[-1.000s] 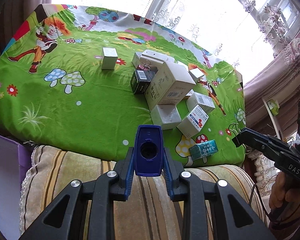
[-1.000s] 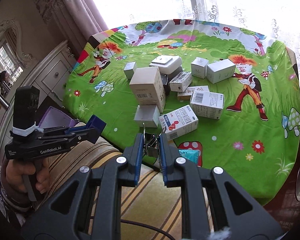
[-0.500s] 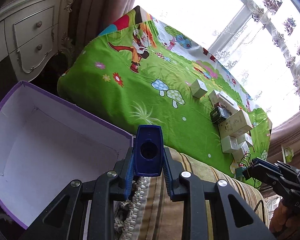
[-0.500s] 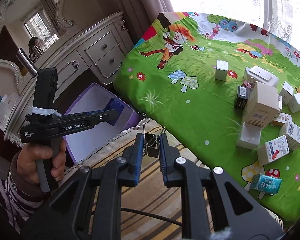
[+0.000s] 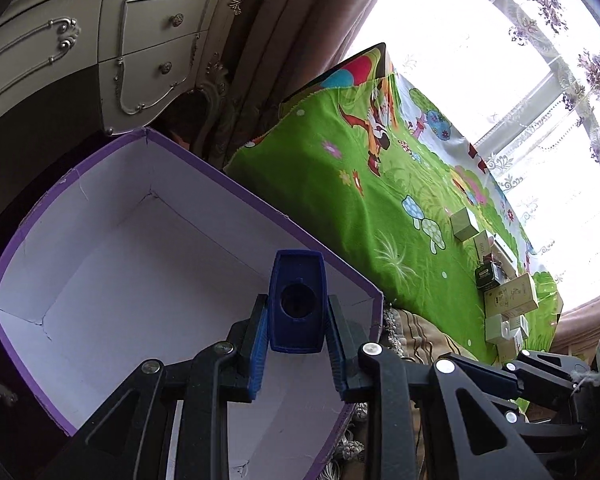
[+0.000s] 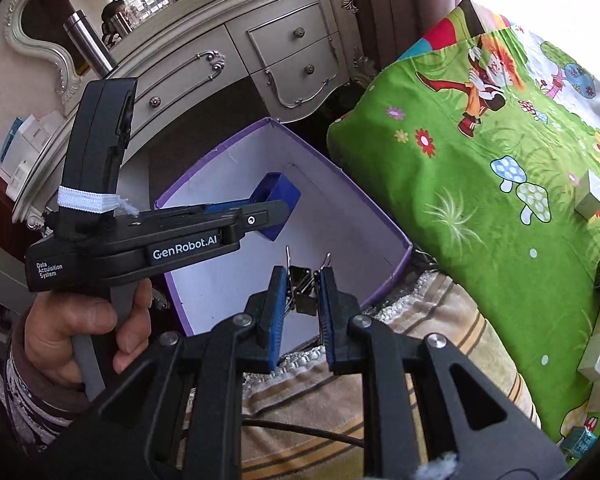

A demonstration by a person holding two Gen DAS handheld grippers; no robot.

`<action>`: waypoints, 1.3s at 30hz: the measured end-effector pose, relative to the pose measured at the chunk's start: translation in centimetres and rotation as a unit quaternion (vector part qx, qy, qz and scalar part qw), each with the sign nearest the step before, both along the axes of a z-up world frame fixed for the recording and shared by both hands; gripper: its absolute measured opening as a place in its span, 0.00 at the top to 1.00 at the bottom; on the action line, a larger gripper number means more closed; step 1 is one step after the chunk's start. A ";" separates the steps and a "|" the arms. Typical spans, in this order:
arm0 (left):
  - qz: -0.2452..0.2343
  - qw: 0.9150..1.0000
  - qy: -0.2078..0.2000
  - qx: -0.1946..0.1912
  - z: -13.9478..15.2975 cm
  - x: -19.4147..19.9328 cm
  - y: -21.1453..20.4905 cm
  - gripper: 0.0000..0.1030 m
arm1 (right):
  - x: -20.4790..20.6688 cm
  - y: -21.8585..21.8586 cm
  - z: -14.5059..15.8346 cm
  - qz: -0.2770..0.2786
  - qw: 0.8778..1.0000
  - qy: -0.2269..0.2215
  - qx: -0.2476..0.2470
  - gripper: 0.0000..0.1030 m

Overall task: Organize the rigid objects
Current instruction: 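Carry the dispenser with the left gripper while the right carries the clip, releasing both into the purple box, then grasp the teal tissue pack with the right gripper while the left grasps a beige cardboard box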

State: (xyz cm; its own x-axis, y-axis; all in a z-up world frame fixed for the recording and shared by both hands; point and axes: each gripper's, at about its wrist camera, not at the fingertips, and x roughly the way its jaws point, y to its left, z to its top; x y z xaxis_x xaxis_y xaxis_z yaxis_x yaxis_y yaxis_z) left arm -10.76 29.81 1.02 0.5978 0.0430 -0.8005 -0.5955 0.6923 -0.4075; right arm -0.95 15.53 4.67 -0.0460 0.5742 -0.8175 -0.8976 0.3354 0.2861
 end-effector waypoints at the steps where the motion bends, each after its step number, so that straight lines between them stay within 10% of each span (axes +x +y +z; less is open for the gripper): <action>1: 0.004 1.000 0.001 -0.003 -0.1 -0.3 0.2 0.73 | -0.2 0.5 -0.4 0.006 1.000 0.001 -0.004 0.81; 4: 0.016 1.000 0.004 -0.018 -0.7 -0.6 0.8 0.71 | -0.5 1.5 -1.1 0.019 1.000 0.004 -0.012 0.77; 9: 0.020 0.999 0.012 -0.028 -1.5 -0.2 0.9 0.57 | 0.1 0.8 -1.1 0.007 1.000 -0.005 -0.006 0.41; 21: -0.078 0.992 0.074 -0.066 -6.7 7.6 -2.1 0.56 | 3.6 -10.3 1.3 -0.122 0.990 -0.064 -0.011 0.30; 30: -0.163 0.981 0.098 -0.039 -6.3 11.3 -5.4 0.76 | 8.2 -23.8 0.9 -0.294 0.953 -0.065 -0.028 0.24; 39: -0.123 0.991 0.057 -0.001 -1.6 10.9 -6.8 0.54 | 10.8 -33.7 -1.9 -0.394 0.914 -0.052 -0.082 0.16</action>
State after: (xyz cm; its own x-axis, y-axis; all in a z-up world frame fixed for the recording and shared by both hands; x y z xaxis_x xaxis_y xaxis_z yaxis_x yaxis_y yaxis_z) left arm 0.11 22.99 -0.61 0.4963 -0.0935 -0.8631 -0.4516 0.8213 -0.3487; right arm 9.87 -18.17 2.80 0.4125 0.2649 -0.8716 -0.3779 0.9203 0.1008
